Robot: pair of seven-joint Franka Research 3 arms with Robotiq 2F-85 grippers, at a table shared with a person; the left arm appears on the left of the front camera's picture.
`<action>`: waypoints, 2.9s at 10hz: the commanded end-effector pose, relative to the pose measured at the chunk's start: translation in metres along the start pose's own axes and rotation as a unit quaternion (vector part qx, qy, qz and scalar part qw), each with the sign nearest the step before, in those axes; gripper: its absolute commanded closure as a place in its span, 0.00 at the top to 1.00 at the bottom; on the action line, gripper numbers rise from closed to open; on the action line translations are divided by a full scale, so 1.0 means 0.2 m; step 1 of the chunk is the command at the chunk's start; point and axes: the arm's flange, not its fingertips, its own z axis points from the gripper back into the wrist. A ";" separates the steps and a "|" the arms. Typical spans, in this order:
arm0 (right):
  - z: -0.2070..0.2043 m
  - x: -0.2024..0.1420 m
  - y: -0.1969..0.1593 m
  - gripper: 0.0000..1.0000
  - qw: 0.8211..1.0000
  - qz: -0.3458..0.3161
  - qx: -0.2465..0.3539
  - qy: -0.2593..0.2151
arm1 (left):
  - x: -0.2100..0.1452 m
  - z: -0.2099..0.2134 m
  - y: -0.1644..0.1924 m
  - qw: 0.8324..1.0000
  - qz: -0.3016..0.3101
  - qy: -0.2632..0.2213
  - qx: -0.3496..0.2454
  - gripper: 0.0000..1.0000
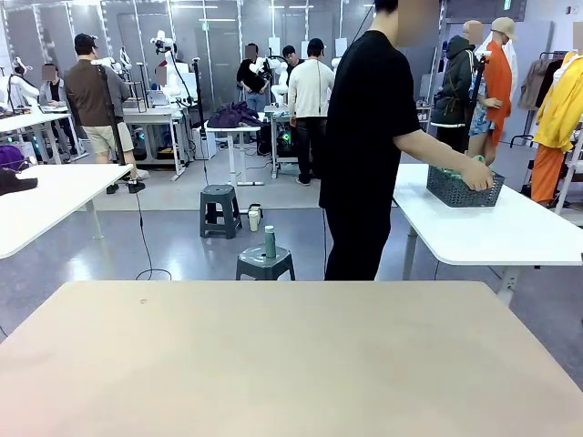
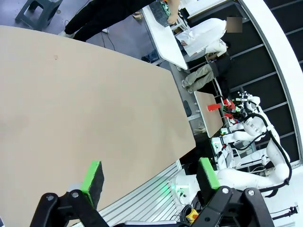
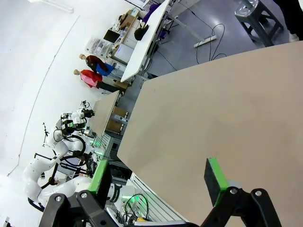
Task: Fold the towels and place them in the basket.
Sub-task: When a person lays out a Towel with hook on the table, fold it in half twice.
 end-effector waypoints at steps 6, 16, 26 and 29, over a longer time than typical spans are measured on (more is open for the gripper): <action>0.01 0.01 0.01 1.00 1.000 -0.002 0.004 -0.002 | 0.01 0.01 0.00 1.000 -0.002 0.002 -0.008 1.00; 0.01 0.01 0.01 1.00 1.000 -0.002 0.004 -0.002 | 0.01 0.01 0.00 1.000 -0.002 0.002 -0.008 1.00; 0.01 0.01 0.01 1.00 1.000 -0.002 0.004 -0.002 | 0.01 0.01 0.00 1.000 -0.002 0.002 -0.008 1.00; 0.01 0.01 0.01 1.00 1.000 -0.002 0.004 -0.002 | 0.01 0.01 0.00 1.000 -0.002 0.002 -0.008 1.00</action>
